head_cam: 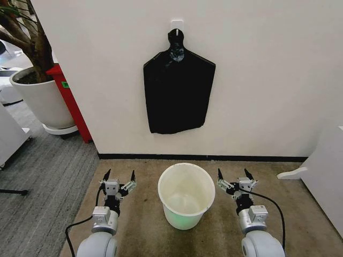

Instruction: Place the garbage bag over the trash bin.

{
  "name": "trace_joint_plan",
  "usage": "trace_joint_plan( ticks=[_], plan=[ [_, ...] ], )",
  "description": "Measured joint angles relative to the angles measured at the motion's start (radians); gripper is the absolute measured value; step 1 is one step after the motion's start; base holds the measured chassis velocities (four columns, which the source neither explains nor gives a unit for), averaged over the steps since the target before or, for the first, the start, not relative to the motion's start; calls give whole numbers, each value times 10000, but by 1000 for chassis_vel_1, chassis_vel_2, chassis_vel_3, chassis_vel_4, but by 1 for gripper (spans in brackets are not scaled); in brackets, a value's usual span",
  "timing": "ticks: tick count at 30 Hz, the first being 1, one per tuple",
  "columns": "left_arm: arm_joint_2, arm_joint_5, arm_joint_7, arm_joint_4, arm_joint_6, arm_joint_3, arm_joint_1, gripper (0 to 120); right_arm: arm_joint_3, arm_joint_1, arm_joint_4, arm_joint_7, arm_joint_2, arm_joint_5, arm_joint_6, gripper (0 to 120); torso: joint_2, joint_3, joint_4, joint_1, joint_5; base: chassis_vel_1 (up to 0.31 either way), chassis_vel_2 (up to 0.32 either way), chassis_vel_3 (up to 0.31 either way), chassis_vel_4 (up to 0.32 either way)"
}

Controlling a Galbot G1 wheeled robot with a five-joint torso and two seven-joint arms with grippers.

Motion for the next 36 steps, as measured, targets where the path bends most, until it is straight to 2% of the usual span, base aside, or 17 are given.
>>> trace_joint_plan(
  ticks=[12, 17, 19, 21, 22, 25, 27, 28, 30, 32, 34, 36],
  plan=[
    [0, 0, 0, 0, 0, 0, 0, 100, 0, 0, 0, 0, 0, 0, 0, 100, 0, 0, 0, 0, 0, 0, 0, 0, 0],
    [88, -144, 0, 0, -19, -7, -39, 100, -129, 80, 195, 14, -314, 457, 344, 100, -1, 1, -3, 0, 5, 0, 0, 0, 0],
    [465, -706, -28, -34, -187, -81, -257, 99, -373, 333, 773, 55, -975, 1390, 1106, 100, -4, -1, 4, 0, -15, 0, 0, 0, 0],
    [846, -1288, -74, -82, -368, -158, -470, 100, -454, 438, 853, 32, -1218, 1699, 1266, 100, -6, 1, 2, 0, 2, 0, 0, 0, 0],
    [846, -1288, -74, -82, -368, -158, -470, 100, -454, 438, 853, 32, -1218, 1699, 1266, 100, -6, 1, 2, 0, 2, 0, 0, 0, 0],
    [1469, -2233, -141, -159, -671, -269, -829, 100, -522, 541, 933, 20, -1349, 1833, 1266, 100, -5, 0, 0, 0, -3, 0, 0, 0, 0],
    [1698, -2466, -168, -179, -750, -304, -934, 100, -607, 593, 934, 18, -1395, 1835, 1215, 100, -4, 0, -2, 0, 5, 0, 0, 0, 0],
    [1799, -2650, -167, -177, -789, -292, -975, 100, -667, 643, 934, 18, -1444, 1840, 1181, 100, -5, 2, 5, 0, -3, 0, 0, 0, 0],
    [1923, -2859, -177, -182, -847, -294, -1049, 100, -712, 679, 927, 17, -1496, 1846, 1160, 100, -5, 1, 0, 0, -15, 0, 0, 0, 0],
    [2305, -3480, -244, -239, -1048, -356, -1289, 100, -867, 871, 833, 10, -1716, 1891, 1144, 100, -3, 0, 0, 0, 5, 0, 0, 0, 0],
    [2701, -4152, -304, -280, -1255, -393, -1525, 100, -1087, 1197, 650, -32, -1965, 2067, 1192, 100, -3, 1, -1, 0, -6, 0, 0, 0, 0],
    [2925, -4532, -340, -311, -1461, -417, -1659, 100, -1314, 1624, 391, -72, -2160, 2278, 1295, 100, -2, 0, -3, 0, 6, 0, 0, 0, 0]
  ],
)
